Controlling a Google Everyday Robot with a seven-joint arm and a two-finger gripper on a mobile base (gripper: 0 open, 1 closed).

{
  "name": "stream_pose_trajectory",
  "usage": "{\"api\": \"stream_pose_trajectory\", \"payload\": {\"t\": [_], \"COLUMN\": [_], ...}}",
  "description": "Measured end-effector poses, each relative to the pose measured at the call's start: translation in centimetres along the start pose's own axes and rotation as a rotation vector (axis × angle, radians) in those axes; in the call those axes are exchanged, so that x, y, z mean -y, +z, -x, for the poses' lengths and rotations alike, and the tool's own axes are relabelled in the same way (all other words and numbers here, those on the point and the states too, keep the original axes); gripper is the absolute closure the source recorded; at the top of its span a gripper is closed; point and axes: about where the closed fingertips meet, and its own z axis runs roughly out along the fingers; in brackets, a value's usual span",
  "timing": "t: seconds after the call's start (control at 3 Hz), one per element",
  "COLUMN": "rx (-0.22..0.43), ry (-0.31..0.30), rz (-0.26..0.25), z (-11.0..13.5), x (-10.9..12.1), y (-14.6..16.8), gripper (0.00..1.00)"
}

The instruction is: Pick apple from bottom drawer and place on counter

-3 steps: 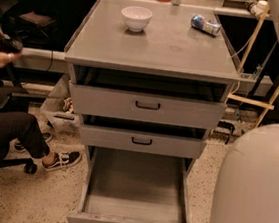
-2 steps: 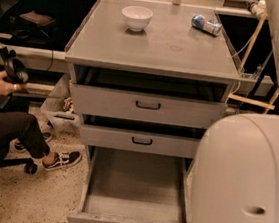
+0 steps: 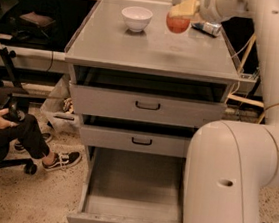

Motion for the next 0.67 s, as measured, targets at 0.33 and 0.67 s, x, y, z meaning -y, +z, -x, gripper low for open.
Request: {"api": "stream_pose_trajectory", "payload": {"t": [0.33,0.67], "rx": [-0.074,-0.113], "ry": [0.089,0.144], "rz": [0.010,0.022], "z": [-5.3,-8.1], "x": [4.0,5.7], "y": [3.0,4.6], "gripper": [1.00,1.00]}}
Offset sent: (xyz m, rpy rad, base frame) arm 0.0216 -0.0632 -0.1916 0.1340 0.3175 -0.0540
